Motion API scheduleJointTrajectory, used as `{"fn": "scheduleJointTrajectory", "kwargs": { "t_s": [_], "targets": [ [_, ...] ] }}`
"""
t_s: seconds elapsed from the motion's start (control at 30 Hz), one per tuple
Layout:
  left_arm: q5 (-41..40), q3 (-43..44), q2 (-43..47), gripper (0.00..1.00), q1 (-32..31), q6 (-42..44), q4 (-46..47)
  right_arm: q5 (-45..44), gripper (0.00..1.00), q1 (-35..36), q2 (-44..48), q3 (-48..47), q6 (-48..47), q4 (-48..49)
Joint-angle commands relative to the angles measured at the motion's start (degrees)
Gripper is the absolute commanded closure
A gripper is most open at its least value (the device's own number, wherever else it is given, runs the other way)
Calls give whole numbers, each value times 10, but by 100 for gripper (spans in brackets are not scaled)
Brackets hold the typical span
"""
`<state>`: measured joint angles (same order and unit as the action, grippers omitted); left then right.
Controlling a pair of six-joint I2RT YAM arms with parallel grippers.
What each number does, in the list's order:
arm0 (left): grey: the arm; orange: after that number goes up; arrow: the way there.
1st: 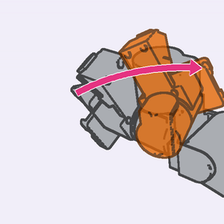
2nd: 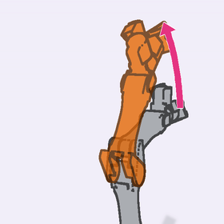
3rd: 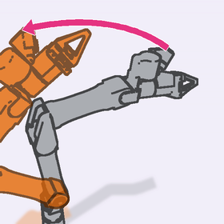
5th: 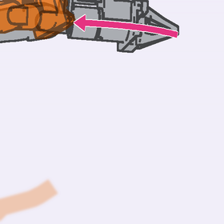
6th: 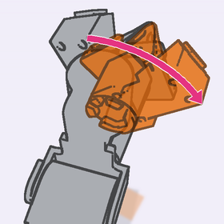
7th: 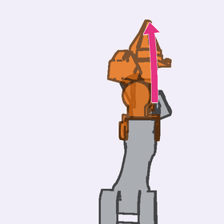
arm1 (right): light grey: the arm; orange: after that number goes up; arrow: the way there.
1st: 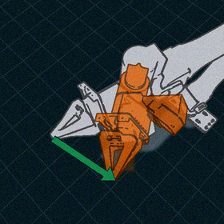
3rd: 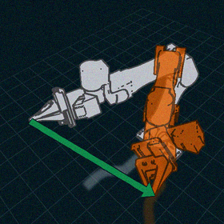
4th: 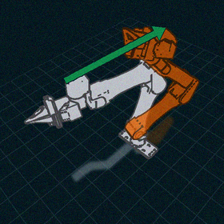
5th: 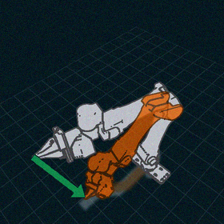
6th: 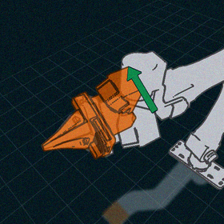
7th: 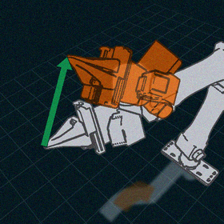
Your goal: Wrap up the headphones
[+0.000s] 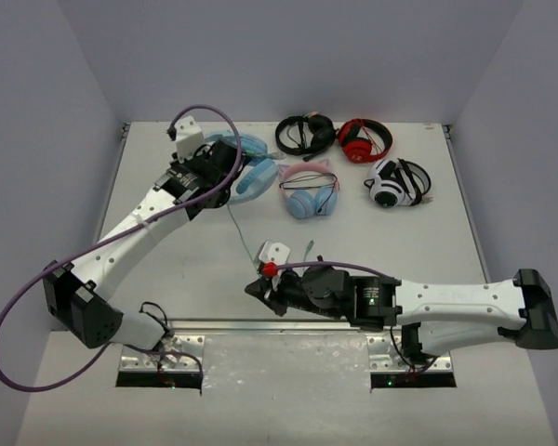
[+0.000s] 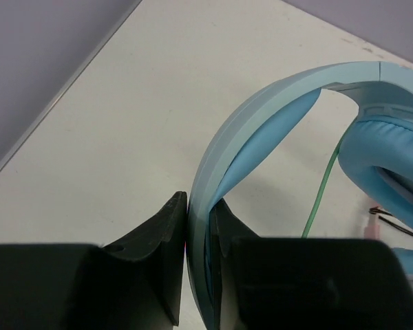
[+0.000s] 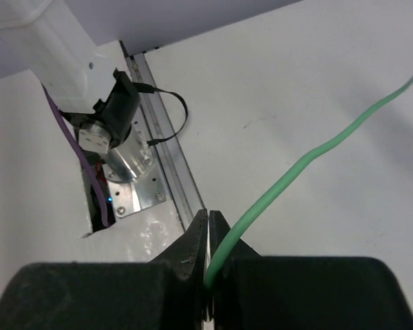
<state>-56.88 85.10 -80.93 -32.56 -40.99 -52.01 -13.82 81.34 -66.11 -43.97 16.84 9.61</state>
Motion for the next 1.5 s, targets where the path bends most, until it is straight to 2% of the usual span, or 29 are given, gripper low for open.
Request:
{"fn": "scheduleJointTrajectory", "kwargs": {
  "t_s": [0.0, 0.03, 0.2, 0.27, 0.3, 0.33, 0.37, 0.4, 0.5, 0.6, 0.7, 0.83, 0.97, 1.13, 1.23, 1.47],
  "targets": [
    [-59, -76, 50, 100, -20, -65, 80, -41, 99, 3, 20, -100, -92, -153],
    [-63, -145, 61, 99, -42, -59, 102, -46, 99, 2, 23, -115, -112, -185],
    [-72, -314, 169, 100, -126, -19, 235, -111, 99, -28, 21, -206, -227, -271],
    [-32, -388, 231, 99, -138, 20, 279, -106, 99, -69, 28, -212, -235, -286],
    [-14, -417, 254, 100, -143, 41, 342, -96, 99, -87, 34, -208, -235, -284],
    [42, -447, 281, 100, -146, 69, 383, -73, 99, -121, 46, -205, -233, -279],
    [75, -480, 333, 100, -149, 134, 436, -64, 99, -134, 51, -204, -233, -276],
    [125, -531, 372, 100, -153, 161, 500, -63, 99, -145, 58, -198, -245, -268],
    [198, -570, 400, 100, -160, 175, 536, -72, 99, -156, 56, -202, -271, -267],
    [254, -578, 388, 100, -183, 207, 552, -92, 99, -180, 37, -214, -293, -267],
    [270, -584, 386, 100, -208, 217, 552, -105, 99, -216, 24, -229, -305, -272],
    [239, -572, 377, 100, -243, 222, 526, -83, 99, -251, 13, -245, -299, -281],
    [224, -530, 314, 100, -269, 217, 489, -49, 99, -256, -3, -274, -266, -307],
    [193, -465, 257, 100, -308, 215, 456, -44, 99, -256, -43, -313, -234, -334],
    [195, -432, 239, 100, -318, 232, 451, -73, 99, -258, -56, -309, -240, -324],
    [215, -415, 277, 100, -338, 264, 455, -32, 99, -361, -55, -307, -226, -324]
  ]
}}
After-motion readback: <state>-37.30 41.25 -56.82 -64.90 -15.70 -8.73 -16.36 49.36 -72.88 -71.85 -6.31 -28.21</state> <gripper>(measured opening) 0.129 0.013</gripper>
